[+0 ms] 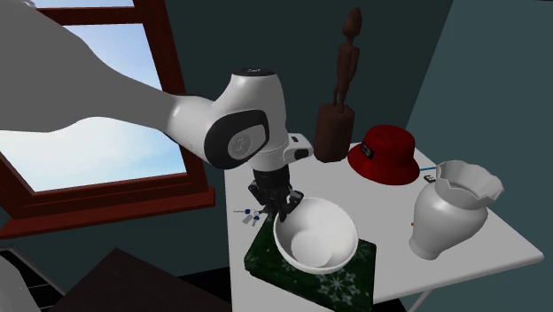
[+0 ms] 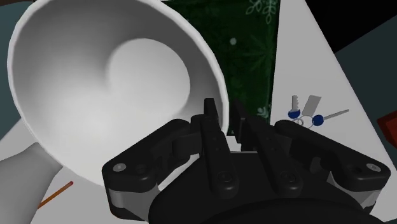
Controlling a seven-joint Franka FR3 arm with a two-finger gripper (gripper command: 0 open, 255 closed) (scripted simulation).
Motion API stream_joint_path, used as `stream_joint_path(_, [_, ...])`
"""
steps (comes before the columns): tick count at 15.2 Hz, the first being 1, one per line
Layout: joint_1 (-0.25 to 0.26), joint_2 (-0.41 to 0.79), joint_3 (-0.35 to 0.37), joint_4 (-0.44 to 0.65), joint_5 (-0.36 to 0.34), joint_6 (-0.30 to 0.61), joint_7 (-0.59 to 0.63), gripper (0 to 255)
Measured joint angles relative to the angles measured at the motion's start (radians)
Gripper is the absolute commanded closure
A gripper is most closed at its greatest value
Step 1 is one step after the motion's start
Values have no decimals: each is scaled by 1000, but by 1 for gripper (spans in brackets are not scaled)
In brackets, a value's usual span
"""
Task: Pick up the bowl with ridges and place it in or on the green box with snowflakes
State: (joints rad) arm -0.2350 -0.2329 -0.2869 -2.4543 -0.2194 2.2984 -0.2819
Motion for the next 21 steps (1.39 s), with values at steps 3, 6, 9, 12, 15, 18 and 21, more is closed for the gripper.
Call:
stream_joint_path(3, [0, 1, 0, -1, 0, 1, 0, 255])
stream_joint_path(6, [0, 1, 0, -1, 0, 1, 0, 0])
stream_joint_path(9, [-1, 1, 0, -1, 0, 1, 0, 0])
stream_joint_path(12, [1, -22, 6, 13, -1, -35, 3, 0])
stream_joint_path(15, [5, -66, 18, 57, 2, -123, 5, 0])
stream_joint_path(18, [5, -73, 19, 62, 2, -136, 4, 0])
stream_joint_path(21, [5, -74, 20, 62, 2, -137, 4, 0])
